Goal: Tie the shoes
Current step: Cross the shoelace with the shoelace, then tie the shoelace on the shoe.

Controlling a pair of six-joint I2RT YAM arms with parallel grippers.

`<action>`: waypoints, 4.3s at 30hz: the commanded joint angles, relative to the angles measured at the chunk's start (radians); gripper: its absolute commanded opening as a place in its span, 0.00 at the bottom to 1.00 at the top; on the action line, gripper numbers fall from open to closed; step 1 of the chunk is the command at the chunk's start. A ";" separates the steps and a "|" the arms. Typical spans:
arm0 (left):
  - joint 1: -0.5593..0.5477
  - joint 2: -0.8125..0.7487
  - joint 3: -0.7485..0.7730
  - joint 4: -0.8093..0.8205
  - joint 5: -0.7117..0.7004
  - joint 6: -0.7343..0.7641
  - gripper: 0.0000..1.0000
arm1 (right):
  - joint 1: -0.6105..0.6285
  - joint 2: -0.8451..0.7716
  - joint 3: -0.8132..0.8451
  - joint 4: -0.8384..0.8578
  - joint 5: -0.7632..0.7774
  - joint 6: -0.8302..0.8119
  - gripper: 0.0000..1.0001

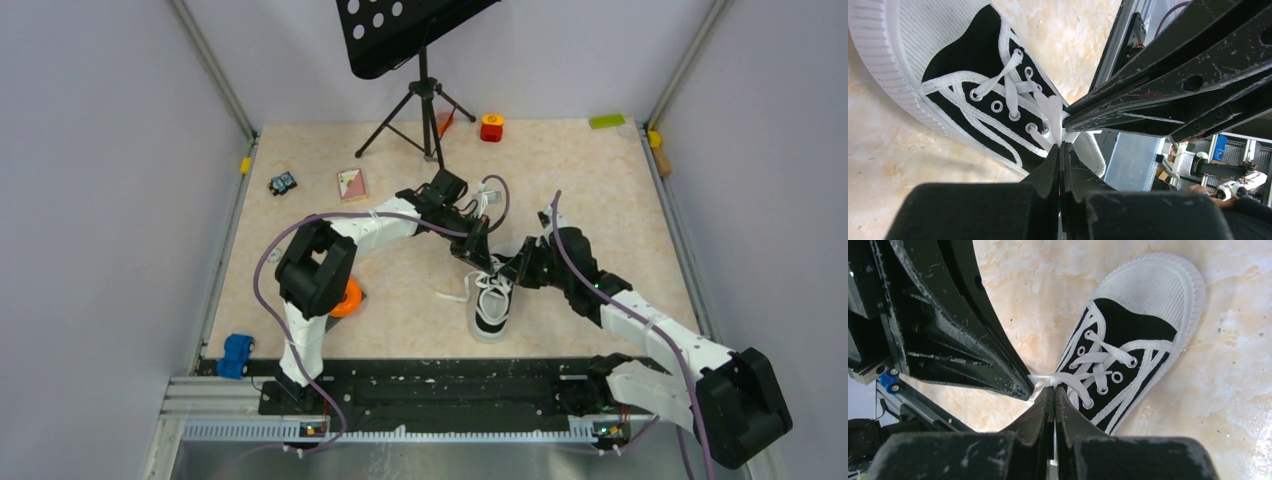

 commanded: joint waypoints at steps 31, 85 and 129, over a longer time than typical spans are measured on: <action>-0.007 -0.052 0.025 -0.005 0.094 0.019 0.00 | 0.003 -0.146 0.054 -0.151 0.144 0.033 0.49; -0.043 -0.048 -0.034 -0.082 0.121 0.134 0.00 | -0.089 0.332 0.219 -0.085 -0.105 0.089 0.00; 0.012 -0.233 -0.010 -0.267 -0.168 0.143 0.68 | -0.090 -0.015 0.112 -0.086 0.330 0.175 0.00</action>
